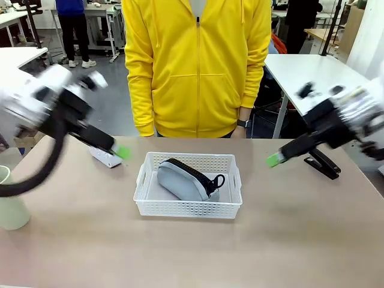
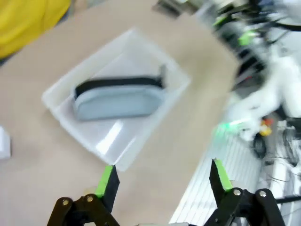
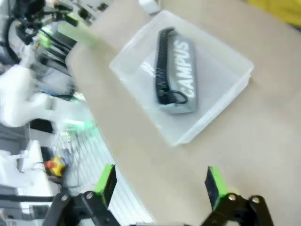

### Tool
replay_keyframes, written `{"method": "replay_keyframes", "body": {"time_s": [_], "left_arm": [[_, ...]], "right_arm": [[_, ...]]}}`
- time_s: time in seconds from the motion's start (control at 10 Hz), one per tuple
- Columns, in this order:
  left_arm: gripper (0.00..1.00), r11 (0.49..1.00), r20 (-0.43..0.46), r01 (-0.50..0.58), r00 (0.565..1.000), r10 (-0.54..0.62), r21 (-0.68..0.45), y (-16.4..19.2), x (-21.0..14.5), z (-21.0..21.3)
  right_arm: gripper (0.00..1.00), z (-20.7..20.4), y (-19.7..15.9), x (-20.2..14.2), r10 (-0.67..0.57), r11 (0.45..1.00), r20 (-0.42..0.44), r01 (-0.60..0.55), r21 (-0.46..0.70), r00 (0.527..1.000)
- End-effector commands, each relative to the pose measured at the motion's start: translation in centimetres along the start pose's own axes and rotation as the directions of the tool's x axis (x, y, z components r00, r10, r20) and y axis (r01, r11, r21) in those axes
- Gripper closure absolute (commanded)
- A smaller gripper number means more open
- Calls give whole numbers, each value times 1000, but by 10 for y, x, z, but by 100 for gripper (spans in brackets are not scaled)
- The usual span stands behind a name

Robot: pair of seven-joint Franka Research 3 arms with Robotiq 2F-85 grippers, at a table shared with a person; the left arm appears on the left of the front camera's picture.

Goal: Efficiently arrange items inside the basket to fit them all.
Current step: Pick up the Digital clock and place it inside the Organizing basket.

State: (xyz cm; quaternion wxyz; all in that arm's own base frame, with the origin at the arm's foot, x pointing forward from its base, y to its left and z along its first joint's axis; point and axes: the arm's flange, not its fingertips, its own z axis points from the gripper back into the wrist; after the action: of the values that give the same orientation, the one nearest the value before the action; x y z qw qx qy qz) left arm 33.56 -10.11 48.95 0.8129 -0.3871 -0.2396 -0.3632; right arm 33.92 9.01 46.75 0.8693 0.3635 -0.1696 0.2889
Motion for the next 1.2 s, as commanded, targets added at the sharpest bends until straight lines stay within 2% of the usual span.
{"method": "replay_keyframes", "body": {"time_s": [0.0, 0.2, 0.3, 0.5, 0.8, 0.9, 1.1], "left_arm": [[0, 979, 144, -18, 988, 48, -201, 5, -48, 54], [0, 988, 310, -56, 945, 100, -147, 1, -85, 106], [0, 990, 418, -69, 901, 116, -127, 2, -110, 131], [0, 978, 523, -163, 826, 209, -133, 15, -146, 156], [0, 955, 633, -233, 716, 296, -183, 28, -179, 170], [0, 951, 646, -245, 699, 308, -189, 28, -182, 166], [0, 948, 648, -259, 693, 315, -184, 30, -182, 163]], "right_arm": [[0, 67, -17, -13, -156, 986, 87, 149, 80, 984], [0, 145, -40, -58, -251, 964, 264, 217, 151, 931], [0, 173, -53, -86, -286, 957, 340, 250, 146, 896], [0, 208, -83, -141, -379, 925, 465, 314, 214, 800], [0, 222, -115, -199, -486, 874, 549, 382, 301, 680], [0, 219, -121, -209, -493, 870, 561, 380, 315, 665], [0, 216, -124, -213, -495, 869, 574, 380, 318, 652]]}}
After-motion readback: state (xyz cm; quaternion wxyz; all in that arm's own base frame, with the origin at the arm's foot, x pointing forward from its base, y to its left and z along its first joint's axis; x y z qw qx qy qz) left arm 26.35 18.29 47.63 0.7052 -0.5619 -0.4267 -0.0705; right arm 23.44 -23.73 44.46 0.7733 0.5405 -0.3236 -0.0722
